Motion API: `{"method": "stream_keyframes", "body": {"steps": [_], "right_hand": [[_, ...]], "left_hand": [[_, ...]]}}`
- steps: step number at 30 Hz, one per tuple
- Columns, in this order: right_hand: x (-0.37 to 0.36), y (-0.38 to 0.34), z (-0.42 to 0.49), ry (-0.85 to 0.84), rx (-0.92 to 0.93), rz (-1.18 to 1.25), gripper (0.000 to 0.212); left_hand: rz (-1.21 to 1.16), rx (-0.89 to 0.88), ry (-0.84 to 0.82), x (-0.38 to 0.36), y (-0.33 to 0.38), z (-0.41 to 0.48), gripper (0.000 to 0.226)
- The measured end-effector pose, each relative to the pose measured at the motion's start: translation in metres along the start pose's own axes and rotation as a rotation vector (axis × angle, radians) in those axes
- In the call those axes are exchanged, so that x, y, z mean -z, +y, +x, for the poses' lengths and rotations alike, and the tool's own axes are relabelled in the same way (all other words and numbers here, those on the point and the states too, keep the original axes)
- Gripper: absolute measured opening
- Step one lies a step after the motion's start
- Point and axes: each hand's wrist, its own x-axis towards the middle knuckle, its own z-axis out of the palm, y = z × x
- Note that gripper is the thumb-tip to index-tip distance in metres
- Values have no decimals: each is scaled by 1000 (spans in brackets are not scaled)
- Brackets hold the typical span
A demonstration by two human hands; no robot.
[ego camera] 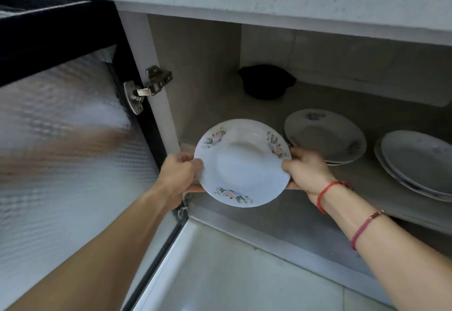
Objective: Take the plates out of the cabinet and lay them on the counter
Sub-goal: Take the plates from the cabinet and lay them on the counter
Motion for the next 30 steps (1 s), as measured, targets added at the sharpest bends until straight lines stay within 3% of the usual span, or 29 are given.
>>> {"method": "stream_keyframes", "body": {"steps": [9, 16, 20, 30], "right_hand": [[20, -49, -118, -28, -174, -87, 38], [45, -129, -223, -41, -291, -124, 33], [60, -184, -271, -48, -317, -152, 33], [89, -320, -350, -48, -210, -189, 23]], "left_hand": [[79, 189, -5, 34, 42, -133, 10], [52, 308, 19, 55, 113, -245, 13], [79, 302, -6, 67, 170, -302, 24], [96, 178, -17, 86, 293, -399, 23]]}}
